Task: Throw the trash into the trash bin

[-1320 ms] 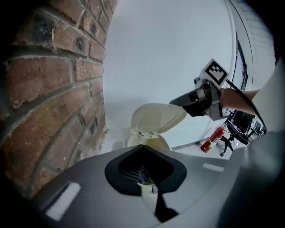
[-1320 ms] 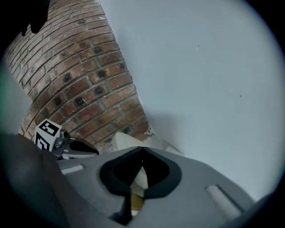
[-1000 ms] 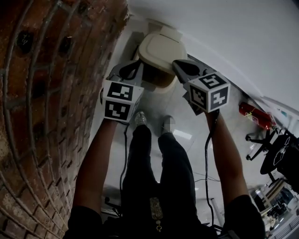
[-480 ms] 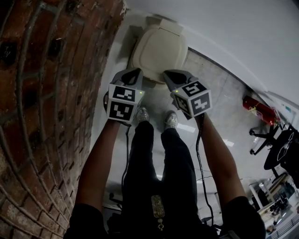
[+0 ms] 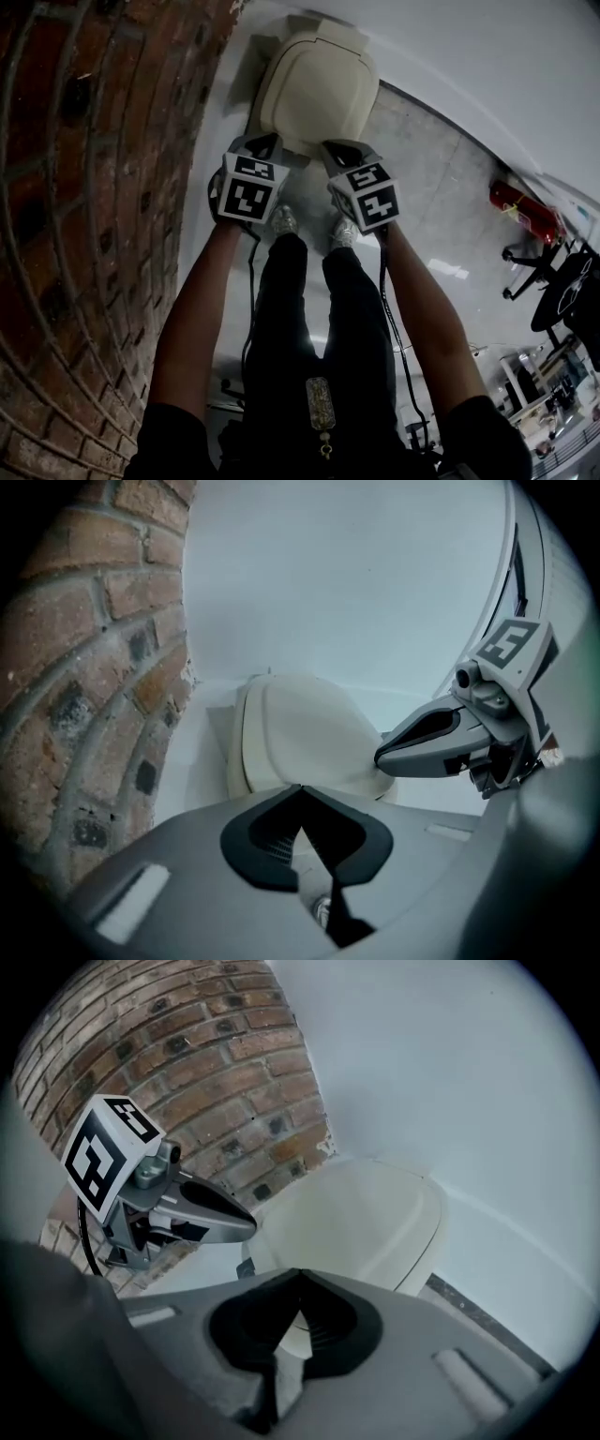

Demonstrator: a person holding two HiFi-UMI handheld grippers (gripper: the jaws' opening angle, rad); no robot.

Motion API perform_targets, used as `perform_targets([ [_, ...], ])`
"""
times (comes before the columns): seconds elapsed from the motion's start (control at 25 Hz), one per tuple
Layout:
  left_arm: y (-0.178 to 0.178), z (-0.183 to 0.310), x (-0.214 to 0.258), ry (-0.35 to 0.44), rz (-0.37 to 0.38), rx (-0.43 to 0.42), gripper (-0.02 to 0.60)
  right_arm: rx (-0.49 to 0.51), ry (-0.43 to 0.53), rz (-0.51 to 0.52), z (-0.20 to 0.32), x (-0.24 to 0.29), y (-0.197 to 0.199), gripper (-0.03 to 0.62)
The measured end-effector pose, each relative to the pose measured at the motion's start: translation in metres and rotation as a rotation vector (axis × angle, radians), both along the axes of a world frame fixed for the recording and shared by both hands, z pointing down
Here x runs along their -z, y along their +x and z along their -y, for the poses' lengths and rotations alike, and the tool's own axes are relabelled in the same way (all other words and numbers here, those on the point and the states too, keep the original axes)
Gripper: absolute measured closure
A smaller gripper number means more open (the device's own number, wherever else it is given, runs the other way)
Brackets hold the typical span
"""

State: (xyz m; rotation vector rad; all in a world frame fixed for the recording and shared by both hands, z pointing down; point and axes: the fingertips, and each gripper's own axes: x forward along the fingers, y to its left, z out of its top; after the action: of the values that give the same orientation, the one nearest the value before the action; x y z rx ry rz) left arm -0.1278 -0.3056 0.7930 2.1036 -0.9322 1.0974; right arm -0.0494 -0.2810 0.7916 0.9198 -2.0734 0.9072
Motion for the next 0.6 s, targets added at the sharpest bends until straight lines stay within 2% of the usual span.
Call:
perform_targets([
  [0.28,-0.002,-0.006,-0.018,-0.054,0.007,0.021,0.575,0.037,-0.021,-0.057,-0.005,-0.015,-0.001,0.591],
  [0.4,-0.003,-0.007,-0.018,-0.045,0.014,0.038,0.575,0.035,-0.017,-0.054,-0.005,-0.016,-0.002,0.591],
  [0.6,0.002,-0.008,-0.005,-0.023,0.008,0.0,0.575,0.014,-0.001,-0.053,-0.008,-0.004,0.004,0.591],
])
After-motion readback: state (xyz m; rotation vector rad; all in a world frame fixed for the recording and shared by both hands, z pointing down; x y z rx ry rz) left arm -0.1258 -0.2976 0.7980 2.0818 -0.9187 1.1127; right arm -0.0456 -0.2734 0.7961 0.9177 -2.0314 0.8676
